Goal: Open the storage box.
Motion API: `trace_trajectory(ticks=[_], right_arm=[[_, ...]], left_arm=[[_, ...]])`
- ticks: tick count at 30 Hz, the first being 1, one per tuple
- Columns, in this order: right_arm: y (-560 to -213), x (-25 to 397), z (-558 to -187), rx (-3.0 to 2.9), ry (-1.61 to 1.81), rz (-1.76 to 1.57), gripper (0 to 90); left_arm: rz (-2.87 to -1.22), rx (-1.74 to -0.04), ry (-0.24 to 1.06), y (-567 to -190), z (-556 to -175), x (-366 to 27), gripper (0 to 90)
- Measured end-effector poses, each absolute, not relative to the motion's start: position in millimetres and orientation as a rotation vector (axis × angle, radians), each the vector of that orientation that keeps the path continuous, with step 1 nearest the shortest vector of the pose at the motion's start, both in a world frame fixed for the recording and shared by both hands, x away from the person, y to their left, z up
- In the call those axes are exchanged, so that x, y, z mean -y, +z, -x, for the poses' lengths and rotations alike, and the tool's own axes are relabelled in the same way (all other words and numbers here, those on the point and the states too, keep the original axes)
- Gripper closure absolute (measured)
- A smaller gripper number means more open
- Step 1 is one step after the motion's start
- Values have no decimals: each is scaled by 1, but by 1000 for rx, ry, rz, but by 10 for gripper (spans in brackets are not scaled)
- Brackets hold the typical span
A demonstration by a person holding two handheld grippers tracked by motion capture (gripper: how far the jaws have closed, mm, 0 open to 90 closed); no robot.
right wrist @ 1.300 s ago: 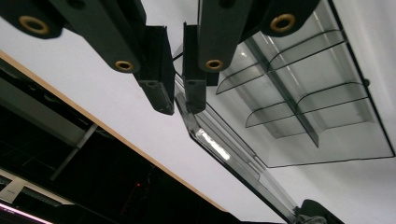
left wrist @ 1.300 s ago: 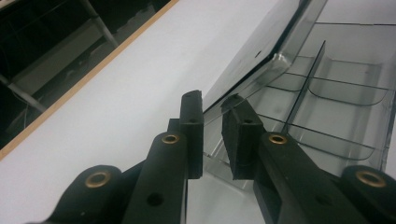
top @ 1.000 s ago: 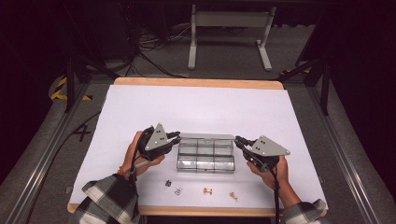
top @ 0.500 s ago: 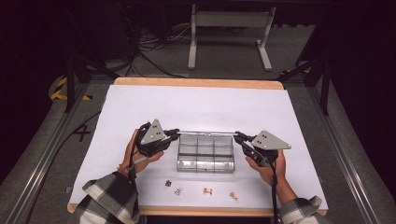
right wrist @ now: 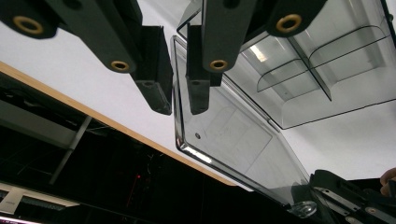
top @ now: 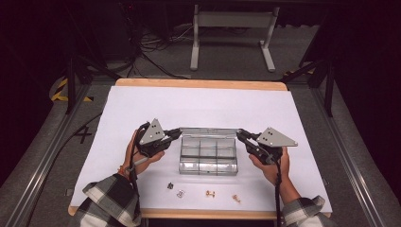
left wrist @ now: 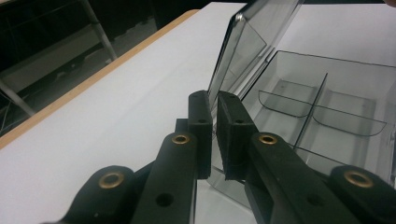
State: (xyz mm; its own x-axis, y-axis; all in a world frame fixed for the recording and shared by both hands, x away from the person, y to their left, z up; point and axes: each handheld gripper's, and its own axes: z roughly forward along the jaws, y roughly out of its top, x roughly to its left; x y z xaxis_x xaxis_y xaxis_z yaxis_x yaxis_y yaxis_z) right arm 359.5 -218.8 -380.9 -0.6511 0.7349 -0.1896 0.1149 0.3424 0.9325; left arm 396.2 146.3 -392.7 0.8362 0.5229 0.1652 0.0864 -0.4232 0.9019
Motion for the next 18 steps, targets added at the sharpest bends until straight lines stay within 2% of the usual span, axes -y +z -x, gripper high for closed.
trace_trajectory(ticks=[18], right_arm=[[-384, 219, -373, -1999, 1351, -781, 805]], left_arm=[[-1934, -475, 486, -393, -408, -144, 852]])
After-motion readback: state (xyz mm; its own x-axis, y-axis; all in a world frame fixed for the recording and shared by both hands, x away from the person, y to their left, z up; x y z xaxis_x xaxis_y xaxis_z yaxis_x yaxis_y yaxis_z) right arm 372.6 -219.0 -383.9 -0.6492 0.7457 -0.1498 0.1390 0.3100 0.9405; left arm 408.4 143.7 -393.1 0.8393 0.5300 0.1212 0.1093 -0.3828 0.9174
